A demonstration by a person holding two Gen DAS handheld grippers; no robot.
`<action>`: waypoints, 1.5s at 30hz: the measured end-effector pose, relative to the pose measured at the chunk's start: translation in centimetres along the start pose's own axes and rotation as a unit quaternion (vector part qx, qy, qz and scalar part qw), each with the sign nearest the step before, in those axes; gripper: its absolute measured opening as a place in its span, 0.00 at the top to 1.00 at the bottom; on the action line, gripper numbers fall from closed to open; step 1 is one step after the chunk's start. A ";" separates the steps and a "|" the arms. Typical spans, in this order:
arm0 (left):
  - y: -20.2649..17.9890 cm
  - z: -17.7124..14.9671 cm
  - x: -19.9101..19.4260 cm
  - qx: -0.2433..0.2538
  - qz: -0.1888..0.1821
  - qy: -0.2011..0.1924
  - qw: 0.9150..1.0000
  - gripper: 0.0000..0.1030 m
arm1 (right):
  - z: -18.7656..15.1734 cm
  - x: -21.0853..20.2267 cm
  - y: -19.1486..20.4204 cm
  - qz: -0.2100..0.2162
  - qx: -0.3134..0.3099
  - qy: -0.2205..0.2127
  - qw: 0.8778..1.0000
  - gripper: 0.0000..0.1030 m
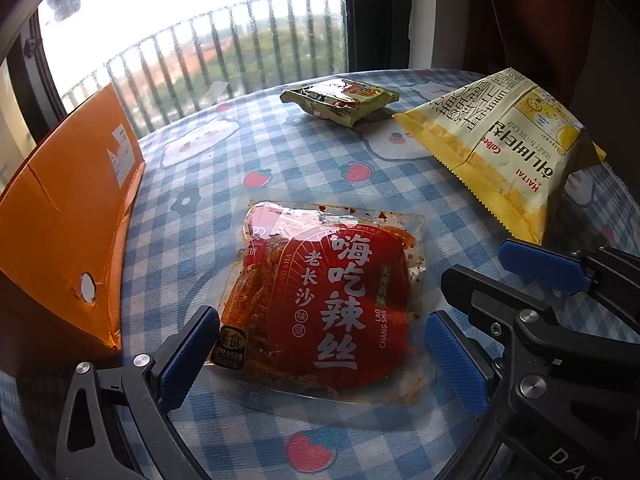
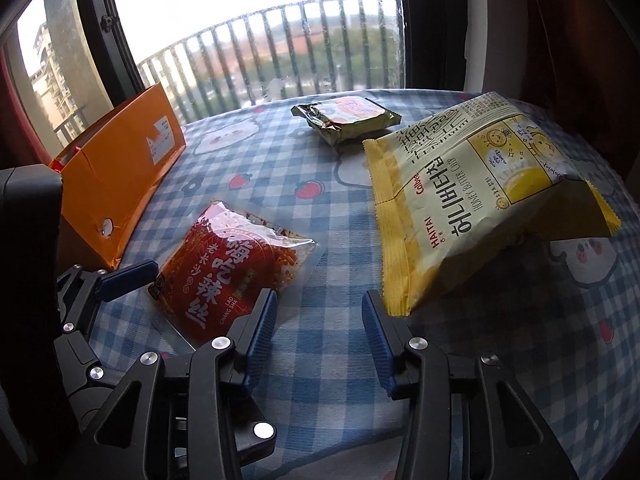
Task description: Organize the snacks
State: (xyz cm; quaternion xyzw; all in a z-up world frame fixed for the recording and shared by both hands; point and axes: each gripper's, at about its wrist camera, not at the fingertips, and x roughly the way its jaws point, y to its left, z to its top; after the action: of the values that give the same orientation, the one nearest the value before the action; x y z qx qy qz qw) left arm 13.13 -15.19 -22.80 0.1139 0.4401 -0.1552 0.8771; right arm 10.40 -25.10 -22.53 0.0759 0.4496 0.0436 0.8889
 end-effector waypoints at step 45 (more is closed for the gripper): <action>-0.9 0.5 -0.4 0.032 -0.064 -0.031 0.997 0.36 | 0.9 1.2 0.1 -0.004 0.034 0.004 0.999 0.48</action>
State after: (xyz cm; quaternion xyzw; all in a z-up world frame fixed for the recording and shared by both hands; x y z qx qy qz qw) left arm 12.90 -16.14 -22.25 0.1083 0.4138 -0.2287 0.8745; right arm 11.82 -24.88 -22.91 0.1040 0.4549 0.0254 0.8841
